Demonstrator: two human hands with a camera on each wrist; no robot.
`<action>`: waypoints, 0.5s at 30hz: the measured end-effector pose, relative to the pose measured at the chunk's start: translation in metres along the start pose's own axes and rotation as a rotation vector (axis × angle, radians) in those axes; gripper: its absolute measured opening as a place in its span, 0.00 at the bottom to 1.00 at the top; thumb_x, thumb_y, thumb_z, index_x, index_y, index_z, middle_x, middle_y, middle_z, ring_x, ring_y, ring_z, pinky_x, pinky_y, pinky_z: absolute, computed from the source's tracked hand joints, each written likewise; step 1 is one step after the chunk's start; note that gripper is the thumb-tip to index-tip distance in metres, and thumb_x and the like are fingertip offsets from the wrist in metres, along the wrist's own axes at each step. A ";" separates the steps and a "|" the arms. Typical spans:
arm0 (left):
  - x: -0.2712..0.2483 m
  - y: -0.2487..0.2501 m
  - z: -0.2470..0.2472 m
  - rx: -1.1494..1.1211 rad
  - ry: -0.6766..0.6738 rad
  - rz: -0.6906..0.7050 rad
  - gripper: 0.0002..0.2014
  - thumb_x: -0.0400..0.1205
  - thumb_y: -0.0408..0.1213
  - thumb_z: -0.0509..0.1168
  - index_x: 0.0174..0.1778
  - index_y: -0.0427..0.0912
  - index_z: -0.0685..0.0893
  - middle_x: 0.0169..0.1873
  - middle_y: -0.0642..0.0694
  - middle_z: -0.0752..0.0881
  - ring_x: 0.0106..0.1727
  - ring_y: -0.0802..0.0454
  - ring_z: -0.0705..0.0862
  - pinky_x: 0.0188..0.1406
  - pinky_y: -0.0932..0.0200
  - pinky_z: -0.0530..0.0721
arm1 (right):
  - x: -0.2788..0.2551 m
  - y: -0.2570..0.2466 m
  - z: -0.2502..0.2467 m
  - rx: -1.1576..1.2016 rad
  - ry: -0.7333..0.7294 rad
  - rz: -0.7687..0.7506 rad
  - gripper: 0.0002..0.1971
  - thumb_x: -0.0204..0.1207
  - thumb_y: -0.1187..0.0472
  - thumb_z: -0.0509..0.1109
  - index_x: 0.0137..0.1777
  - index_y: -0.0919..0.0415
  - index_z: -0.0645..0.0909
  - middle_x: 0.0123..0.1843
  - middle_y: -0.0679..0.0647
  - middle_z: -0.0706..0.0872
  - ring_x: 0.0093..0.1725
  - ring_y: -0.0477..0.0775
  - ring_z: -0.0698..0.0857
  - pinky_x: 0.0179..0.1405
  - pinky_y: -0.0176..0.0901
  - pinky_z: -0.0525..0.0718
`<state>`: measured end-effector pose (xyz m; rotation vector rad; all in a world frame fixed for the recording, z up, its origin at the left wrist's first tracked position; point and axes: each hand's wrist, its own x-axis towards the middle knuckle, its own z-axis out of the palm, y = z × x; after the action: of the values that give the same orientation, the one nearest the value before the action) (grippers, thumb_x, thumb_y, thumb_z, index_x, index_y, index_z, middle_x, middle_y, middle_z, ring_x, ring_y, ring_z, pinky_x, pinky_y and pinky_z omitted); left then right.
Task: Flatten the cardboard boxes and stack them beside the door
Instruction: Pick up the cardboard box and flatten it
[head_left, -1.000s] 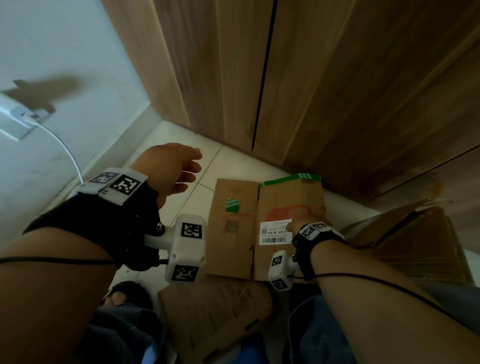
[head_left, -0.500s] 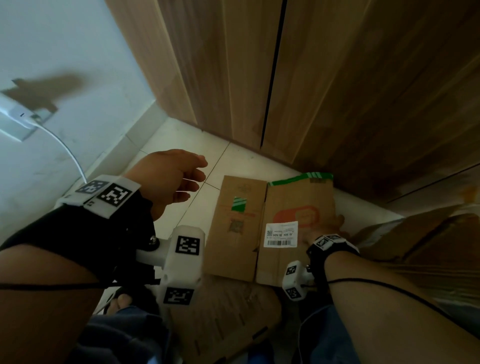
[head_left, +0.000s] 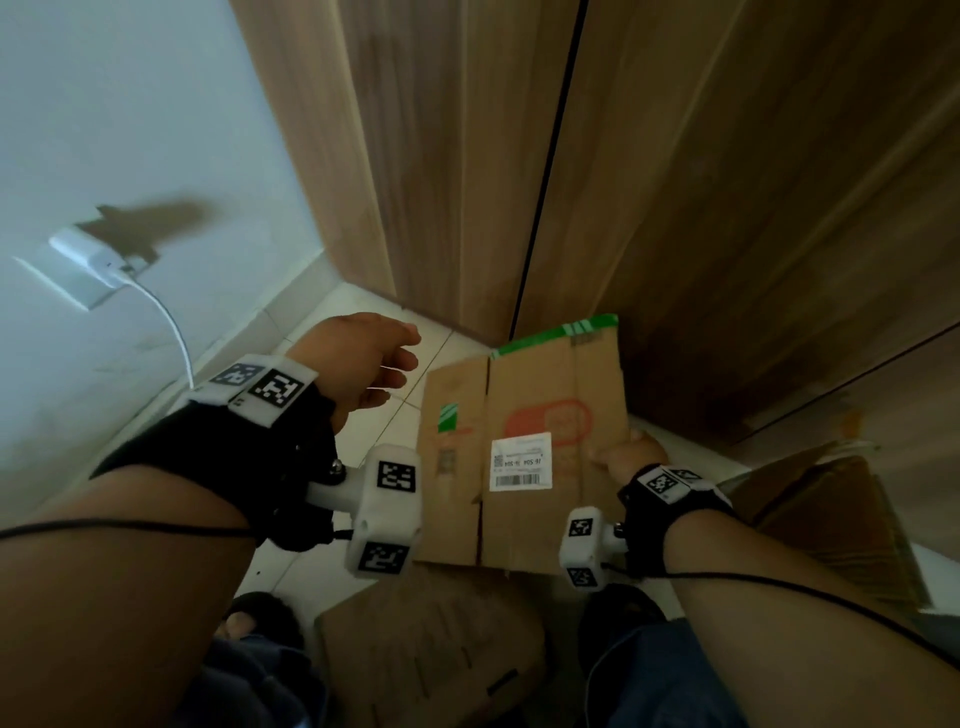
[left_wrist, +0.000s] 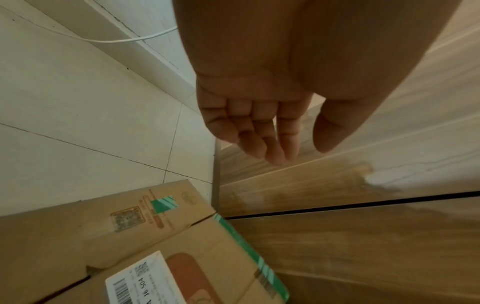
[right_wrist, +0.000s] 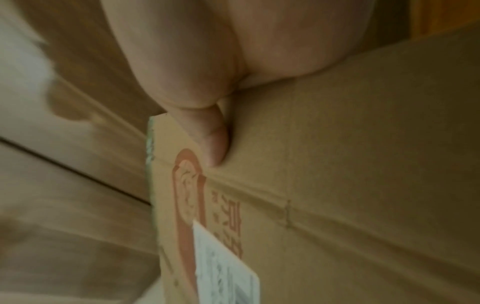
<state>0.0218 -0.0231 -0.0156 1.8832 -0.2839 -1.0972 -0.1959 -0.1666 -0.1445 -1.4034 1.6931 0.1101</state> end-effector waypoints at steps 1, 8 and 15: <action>-0.003 0.001 -0.003 -0.009 0.004 0.006 0.06 0.80 0.39 0.62 0.42 0.45 0.83 0.33 0.47 0.82 0.32 0.52 0.78 0.31 0.61 0.74 | -0.008 -0.007 -0.003 0.075 0.007 -0.042 0.23 0.73 0.62 0.72 0.69 0.61 0.76 0.66 0.60 0.84 0.62 0.63 0.83 0.61 0.49 0.81; -0.020 0.002 -0.027 -0.041 0.075 0.023 0.10 0.81 0.39 0.63 0.54 0.40 0.80 0.45 0.43 0.82 0.44 0.48 0.79 0.43 0.54 0.78 | -0.071 -0.055 -0.040 0.347 -0.018 -0.303 0.19 0.74 0.67 0.71 0.65 0.58 0.78 0.59 0.56 0.86 0.54 0.58 0.83 0.59 0.56 0.82; -0.038 -0.003 -0.045 0.072 0.067 -0.016 0.40 0.71 0.58 0.68 0.79 0.54 0.62 0.76 0.45 0.72 0.72 0.41 0.73 0.64 0.42 0.79 | -0.125 -0.093 -0.067 0.664 -0.218 -0.452 0.17 0.75 0.72 0.67 0.62 0.57 0.78 0.50 0.57 0.87 0.50 0.60 0.86 0.53 0.60 0.84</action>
<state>0.0346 0.0274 0.0124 1.9845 -0.2738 -1.0450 -0.1648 -0.1451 0.0206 -1.1672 1.0524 -0.4931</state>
